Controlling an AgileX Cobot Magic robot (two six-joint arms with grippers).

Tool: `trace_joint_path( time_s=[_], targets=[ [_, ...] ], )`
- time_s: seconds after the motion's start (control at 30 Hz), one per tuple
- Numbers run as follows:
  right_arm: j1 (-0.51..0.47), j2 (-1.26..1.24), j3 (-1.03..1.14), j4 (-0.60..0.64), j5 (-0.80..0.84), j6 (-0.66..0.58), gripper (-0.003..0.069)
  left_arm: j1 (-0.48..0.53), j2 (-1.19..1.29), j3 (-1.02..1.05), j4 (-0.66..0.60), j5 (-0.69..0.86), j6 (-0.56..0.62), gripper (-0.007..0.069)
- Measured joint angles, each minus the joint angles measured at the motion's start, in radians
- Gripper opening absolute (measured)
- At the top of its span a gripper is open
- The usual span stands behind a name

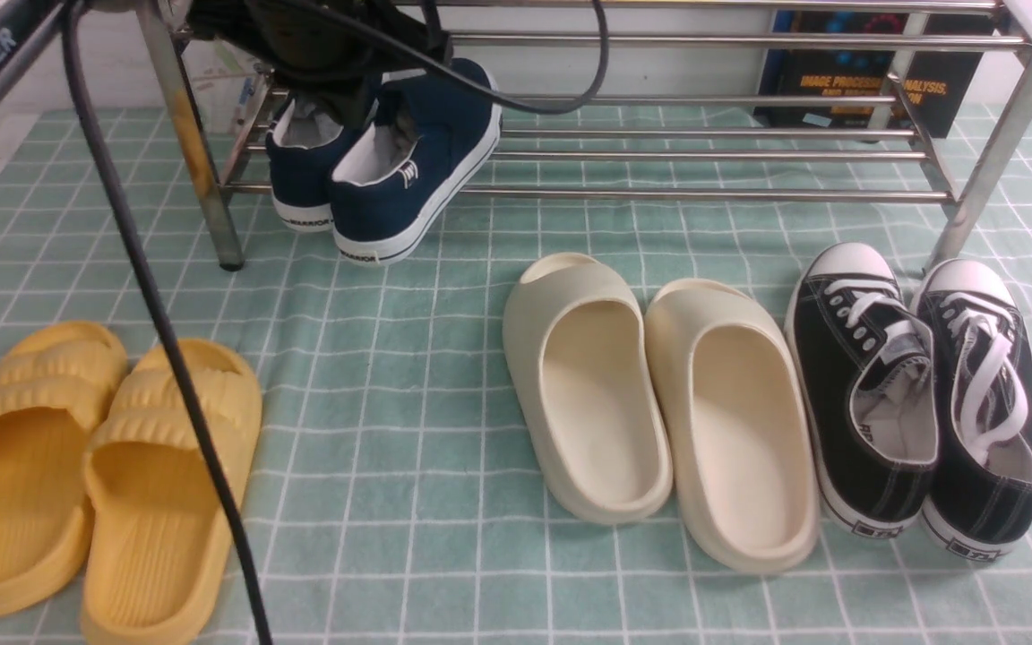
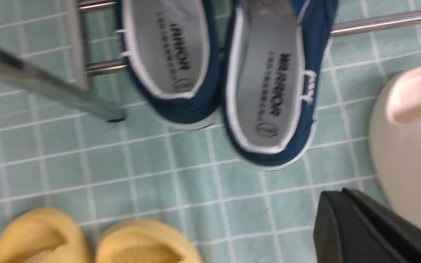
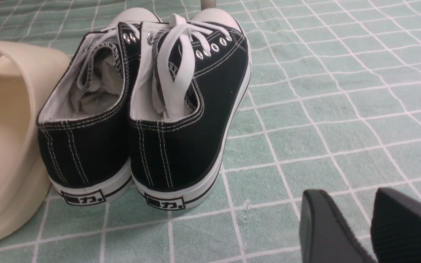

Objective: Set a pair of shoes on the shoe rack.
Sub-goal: Use the left arm to put a shoe into the shoe rack

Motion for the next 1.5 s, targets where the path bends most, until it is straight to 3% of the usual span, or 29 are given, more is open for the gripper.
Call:
trace_joint_path(
  time_s=[0.17, 0.37, 0.8, 1.2, 1.5],
  targets=[
    [0.000, 0.000, 0.000, 0.000, 0.000, 0.000, 0.0239, 0.003, -0.029, 0.141, 0.038, 0.004, -0.042, -0.0013],
    [0.000, 0.000, 0.000, 0.000, 0.000, 0.000, 0.0239, 0.003, 0.049, 0.299, 0.028, -0.152, -0.067, -0.0013],
    [0.000, 0.000, 0.000, 0.000, 0.000, 0.000, 0.0239, 0.003, 0.112, 0.299, 0.128, -0.288, -0.113, -0.0013],
    [0.000, 0.000, 0.000, 0.000, 0.000, 0.000, 0.0239, 0.002, 0.112, 0.299, 0.002, -0.432, -0.124, -0.0013],
    [0.000, 0.000, 0.000, 0.000, 0.000, 0.000, 0.0239, 0.002, 0.141, 0.299, -0.003, -0.495, -0.126, -0.0013]
  ],
)
